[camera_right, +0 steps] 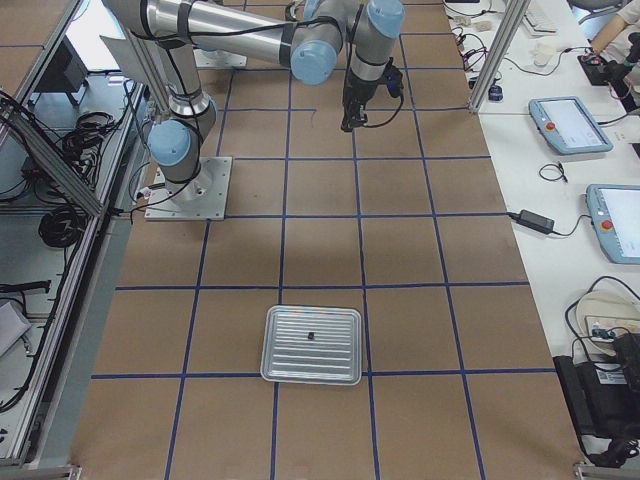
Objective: Place bearing gear from tray to pile
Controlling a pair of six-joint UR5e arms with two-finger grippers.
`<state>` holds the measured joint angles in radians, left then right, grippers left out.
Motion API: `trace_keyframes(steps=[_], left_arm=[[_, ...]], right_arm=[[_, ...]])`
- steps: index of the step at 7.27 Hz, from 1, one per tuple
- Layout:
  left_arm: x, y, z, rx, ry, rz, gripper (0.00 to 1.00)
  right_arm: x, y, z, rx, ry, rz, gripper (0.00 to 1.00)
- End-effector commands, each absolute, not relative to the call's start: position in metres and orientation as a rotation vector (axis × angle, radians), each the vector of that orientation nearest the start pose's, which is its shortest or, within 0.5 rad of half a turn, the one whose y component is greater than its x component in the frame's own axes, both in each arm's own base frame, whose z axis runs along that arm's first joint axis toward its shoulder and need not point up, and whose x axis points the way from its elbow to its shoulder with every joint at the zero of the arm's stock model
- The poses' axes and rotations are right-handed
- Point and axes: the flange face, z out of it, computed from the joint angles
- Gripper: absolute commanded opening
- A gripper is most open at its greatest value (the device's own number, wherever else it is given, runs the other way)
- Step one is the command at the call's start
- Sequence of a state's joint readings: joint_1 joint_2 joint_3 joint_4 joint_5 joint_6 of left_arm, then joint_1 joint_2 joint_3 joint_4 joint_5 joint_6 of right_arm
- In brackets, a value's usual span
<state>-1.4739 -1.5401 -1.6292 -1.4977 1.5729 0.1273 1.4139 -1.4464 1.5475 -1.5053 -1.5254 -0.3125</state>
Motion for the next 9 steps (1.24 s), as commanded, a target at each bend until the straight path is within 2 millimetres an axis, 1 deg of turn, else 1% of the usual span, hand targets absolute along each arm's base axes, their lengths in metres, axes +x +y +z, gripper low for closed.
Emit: trace_keyframes(steps=[1, 2, 3, 4, 5, 6, 7, 8, 9], left_arm=[[-0.087, -0.493, 0.482, 0.05, 3.132, -0.071, 1.0], [-0.086, -0.493, 0.483, 0.05, 3.131, -0.073, 1.0], [-0.087, -0.494, 0.482, 0.05, 3.132, -0.071, 1.0], [-0.086, -0.495, 0.481, 0.041, 3.134, -0.069, 1.0], [-0.085, -0.495, 0.482, 0.038, 3.134, -0.071, 1.0], [-0.086, -0.494, 0.48, 0.041, 3.134, -0.059, 1.0], [-0.087, -0.493, 0.481, 0.043, 3.133, -0.064, 1.0], [-0.086, -0.495, 0.481, 0.043, 3.133, -0.069, 1.0], [-0.086, -0.497, 0.478, 0.034, 3.132, -0.059, 1.0]], right_arm=[[0.217, -0.55, 0.365, -0.011, 3.058, 0.255, 0.03], [0.3, -0.545, 0.327, 0.045, 3.085, 0.168, 0.03], [0.349, -0.539, 0.295, 0.052, 3.103, 0.114, 0.04], [0.359, -0.541, 0.273, 0.028, 3.135, 0.099, 0.05], [0.361, -0.542, 0.268, 0.023, 3.134, 0.1, 0.07], [0.363, -0.541, 0.27, 0.023, 3.132, 0.091, 0.08], [0.363, -0.542, 0.269, 0.023, 3.132, 0.088, 0.14], [0.359, -0.543, 0.268, 0.017, 3.171, 0.07, 0.59], [0.354, -0.546, 0.27, 0.012, 3.23, 0.027, 1.0]])
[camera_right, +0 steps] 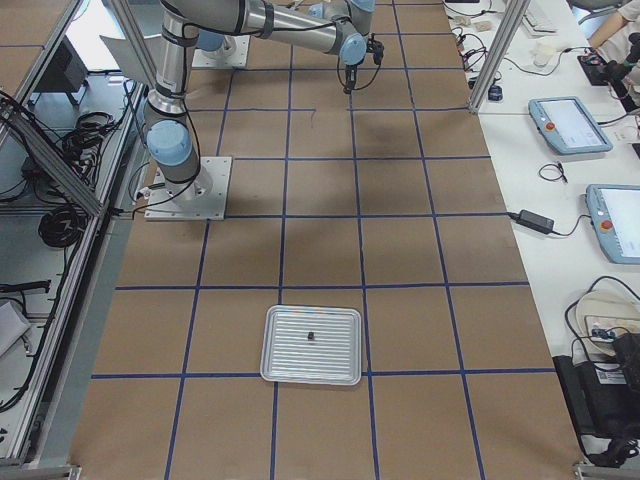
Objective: Place bearing gear from tray to pile
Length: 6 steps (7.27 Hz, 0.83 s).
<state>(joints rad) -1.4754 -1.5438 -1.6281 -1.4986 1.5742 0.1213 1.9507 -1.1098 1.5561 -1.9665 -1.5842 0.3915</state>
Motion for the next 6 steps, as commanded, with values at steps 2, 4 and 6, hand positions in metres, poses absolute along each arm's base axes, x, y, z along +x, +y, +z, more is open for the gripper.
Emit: trace_keyframes(steps=[2, 4, 6], left_arm=[[-0.085, -0.509, 0.465, 0.044, 3.141, -0.078, 1.0], [-0.089, -0.523, 0.433, 0.029, 3.153, 0.01, 1.0], [-0.16, -0.542, 0.393, 0.065, 3.16, -0.031, 1.0]], right_arm=[[0.321, -0.561, 0.306, -0.043, 3.231, -0.005, 1.0], [0.167, -0.562, 0.391, -0.256, 3.21, 0.2, 1.0], [-0.017, -0.53, 0.449, -0.042, 3.287, 0.362, 0.83]])
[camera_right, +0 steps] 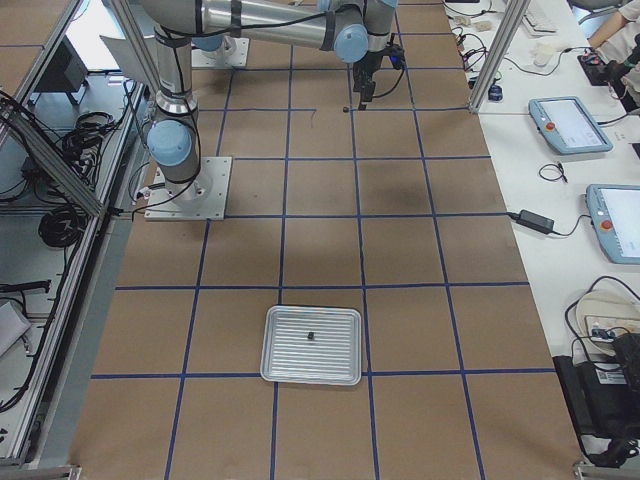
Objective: Place bearing gear from tray to pile
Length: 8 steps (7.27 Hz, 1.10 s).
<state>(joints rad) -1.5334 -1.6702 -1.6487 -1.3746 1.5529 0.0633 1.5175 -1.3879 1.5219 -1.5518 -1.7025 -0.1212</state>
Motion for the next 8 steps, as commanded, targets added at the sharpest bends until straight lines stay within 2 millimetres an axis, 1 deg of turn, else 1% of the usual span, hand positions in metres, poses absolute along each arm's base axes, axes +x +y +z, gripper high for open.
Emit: trace_keyframes(steps=[1, 2, 3, 4, 5, 6, 7, 8], left_arm=[[-0.203, -0.555, 0.362, 0.115, 3.168, -0.091, 1.0], [-0.242, -0.564, 0.328, 0.188, 3.169, -0.116, 1.0], [-0.273, -0.566, 0.294, 0.194, 3.173, -0.096, 1.0], [-0.303, -0.569, 0.262, 0.251, 3.181, -0.126, 1.0], [-0.331, -0.565, 0.234, 0.285, 3.181, -0.086, 1.0], [-0.344, -0.562, 0.206, 0.297, 3.178, -0.041, 1.0], [-0.352, -0.56, 0.189, 0.312, 3.192, 0.004, 1.0], [-0.356, -0.559, 0.178, 0.319, 3.214, 0.031, 1.0]], right_arm=[[-0.083, -0.524, 0.453, -0.048, 3.3, 0.394, 0.83], [-0.138, -0.515, 0.444, -0.029, 3.297, 0.409, 0.83], [-0.195, -0.503, 0.431, 0.0, 3.301, 0.363, 0.83], [-0.242, -0.491, 0.405, -0.058, 3.315, 0.302, 0.83], [-0.277, -0.475, 0.371, -0.111, 3.333, 0.264, 0.83], [-0.316, -0.452, 0.336, -0.113, 3.353, 0.239, 0.83], [-0.351, -0.436, 0.305, -0.136, 3.316, 0.126, 0.83], [-0.403, -0.424, 0.271, -0.221, 3.292, 0.048, 0.84]])
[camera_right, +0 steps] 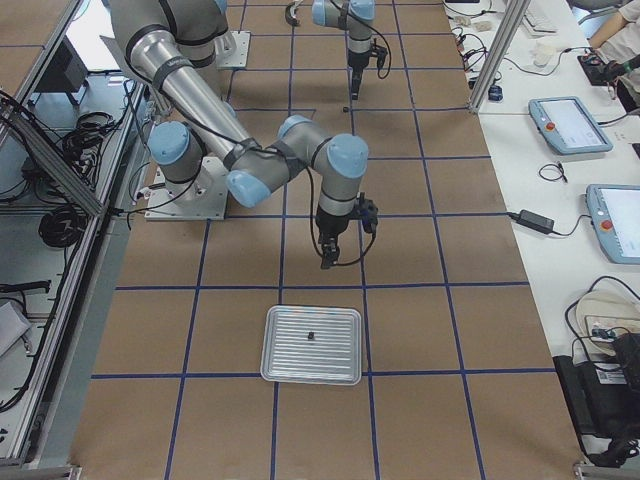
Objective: Place bearing gear from tray to pile
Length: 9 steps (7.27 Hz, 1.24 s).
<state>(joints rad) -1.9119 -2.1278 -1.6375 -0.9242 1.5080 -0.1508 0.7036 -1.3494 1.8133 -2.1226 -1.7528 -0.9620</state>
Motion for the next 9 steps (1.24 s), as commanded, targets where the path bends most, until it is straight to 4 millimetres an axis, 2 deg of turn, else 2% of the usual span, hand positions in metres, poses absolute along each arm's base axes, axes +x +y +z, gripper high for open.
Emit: trace_keyframes(steps=[1, 2, 3, 4, 5, 6, 7, 8, 9], left_arm=[[-0.362, -0.555, 0.174, 0.331, 3.214, 0.043, 1.0], [-0.368, -0.55, 0.173, 0.347, 3.21, 0.062, 1.0], [-0.368, -0.548, 0.171, 0.346, 3.207, 0.081, 1.0], [-0.368, -0.547, 0.169, 0.35, 3.205, 0.09, 1.0], [-0.368, -0.546, 0.167, 0.342, 3.201, 0.096, 0.92], [-0.367, -0.545, 0.166, 0.341, 3.2, 0.111, 0.76], [-0.368, -0.545, 0.166, 0.342, 3.201, 0.112, 0.64], [-0.368, -0.546, 0.167, 0.342, 3.202, 0.107, 0.45], [-0.368, -0.547, 0.168, 0.342, 3.204, 0.103, 0.14]], right_arm=[[-0.446, -0.419, 0.238, -0.196, 3.271, -0.027, 0.84], [-0.478, -0.422, 0.22, -0.21, 3.245, -0.059, 0.84], [-0.489, -0.429, 0.199, -0.217, 3.219, -0.052, 0.86], [-0.491, -0.426, 0.192, -0.209, 3.211, -0.031, 0.87], [-0.49, -0.425, 0.191, -0.208, 3.209, -0.019, 0.9], [-0.487, -0.422, 0.185, -0.195, 3.2, -0.003, 0.9], [-0.483, -0.419, 0.177, -0.187, 3.186, 0.013, 0.9], [-0.482, -0.413, 0.173, -0.177, 3.177, 0.021, 0.89], [-0.485, -0.407, 0.172, -0.172, 3.176, 0.022, 0.87]])
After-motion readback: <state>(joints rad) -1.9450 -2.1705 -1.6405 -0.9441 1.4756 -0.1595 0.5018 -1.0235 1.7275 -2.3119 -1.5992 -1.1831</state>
